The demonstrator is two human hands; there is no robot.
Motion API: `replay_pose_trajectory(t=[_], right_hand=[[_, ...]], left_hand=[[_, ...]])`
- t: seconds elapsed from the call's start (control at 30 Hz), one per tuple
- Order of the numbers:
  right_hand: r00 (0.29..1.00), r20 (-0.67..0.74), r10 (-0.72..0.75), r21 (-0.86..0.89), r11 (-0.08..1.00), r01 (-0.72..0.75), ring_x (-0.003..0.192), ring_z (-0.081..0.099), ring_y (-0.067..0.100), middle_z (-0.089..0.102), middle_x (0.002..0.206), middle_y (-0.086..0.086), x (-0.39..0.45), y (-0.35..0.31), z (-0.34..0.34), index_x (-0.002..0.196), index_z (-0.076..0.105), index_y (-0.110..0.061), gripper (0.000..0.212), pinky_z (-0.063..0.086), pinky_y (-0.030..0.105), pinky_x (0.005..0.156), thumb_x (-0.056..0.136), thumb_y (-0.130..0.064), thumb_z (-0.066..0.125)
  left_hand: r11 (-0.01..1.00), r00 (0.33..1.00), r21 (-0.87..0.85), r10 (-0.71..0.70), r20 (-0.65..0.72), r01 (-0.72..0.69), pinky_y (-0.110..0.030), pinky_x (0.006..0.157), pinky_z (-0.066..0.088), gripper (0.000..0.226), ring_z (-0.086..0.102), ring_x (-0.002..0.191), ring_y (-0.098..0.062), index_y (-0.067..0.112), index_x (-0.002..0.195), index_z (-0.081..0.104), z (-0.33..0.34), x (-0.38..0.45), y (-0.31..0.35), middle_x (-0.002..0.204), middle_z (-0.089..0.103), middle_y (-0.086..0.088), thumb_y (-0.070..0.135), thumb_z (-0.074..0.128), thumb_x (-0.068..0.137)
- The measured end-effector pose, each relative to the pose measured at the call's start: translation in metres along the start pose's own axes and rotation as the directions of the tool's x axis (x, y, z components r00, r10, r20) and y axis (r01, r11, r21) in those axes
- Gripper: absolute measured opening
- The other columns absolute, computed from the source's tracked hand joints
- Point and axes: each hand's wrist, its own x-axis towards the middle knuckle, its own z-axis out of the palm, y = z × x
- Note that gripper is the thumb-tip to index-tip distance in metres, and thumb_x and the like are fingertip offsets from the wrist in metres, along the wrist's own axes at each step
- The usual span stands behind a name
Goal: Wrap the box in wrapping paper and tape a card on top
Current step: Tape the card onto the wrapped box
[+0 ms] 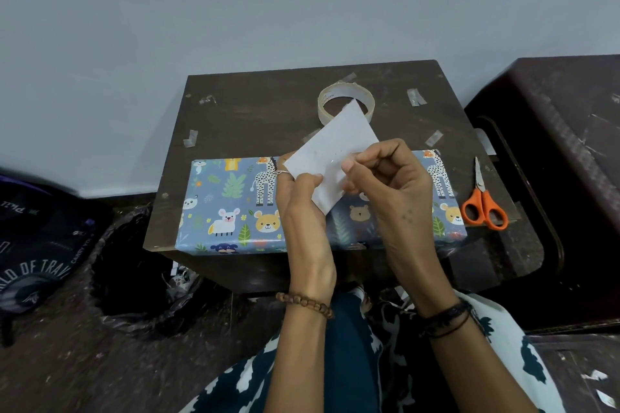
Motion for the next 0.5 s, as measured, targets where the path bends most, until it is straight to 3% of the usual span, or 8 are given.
replay_pose_trajectory(t=[0.2,0.37,0.5], right_hand=[[0.998,-0.056,-0.029,-0.129,0.991,0.021,0.066,0.057,0.018,0.061,0.072,0.001,0.0012,0.0051,0.0006,0.075,0.057,-0.015,0.020,0.051,0.032,0.065,0.082,0.000,0.067],[0.985,-0.101,-0.137,-0.250,0.962,0.108,0.068,0.059,0.006,0.062,0.072,-0.010,-0.0018,0.0073,0.0023,0.078,0.057,-0.016,0.017,0.050,0.020,0.065,0.082,-0.003,0.067],[0.986,-0.120,-0.113,-0.214,0.973,0.086,0.066,0.057,0.008,0.060,0.069,-0.010,-0.0010,0.0073,0.0008,0.076,0.054,-0.017,0.019,0.048,0.021,0.063,0.082,-0.003,0.066]], left_hand=[[0.999,0.997,0.039,0.033,0.065,-0.035,-0.017,0.062,0.050,0.028,0.064,0.074,-0.004,0.011,0.094,0.055,0.0011,0.0005,0.0013,0.078,0.069,0.011,-0.008,0.035,0.086],[0.998,0.997,0.061,0.023,0.072,-0.028,-0.018,0.062,0.051,0.027,0.063,0.075,-0.005,0.010,0.097,0.054,-0.0001,0.0012,0.0002,0.082,0.068,0.007,-0.007,0.035,0.087],[0.995,0.999,0.091,0.026,0.035,-0.029,-0.016,0.056,0.049,0.024,0.063,0.069,-0.002,0.010,0.097,0.053,0.0029,-0.0011,0.0008,0.075,0.068,0.013,-0.006,0.037,0.089]])
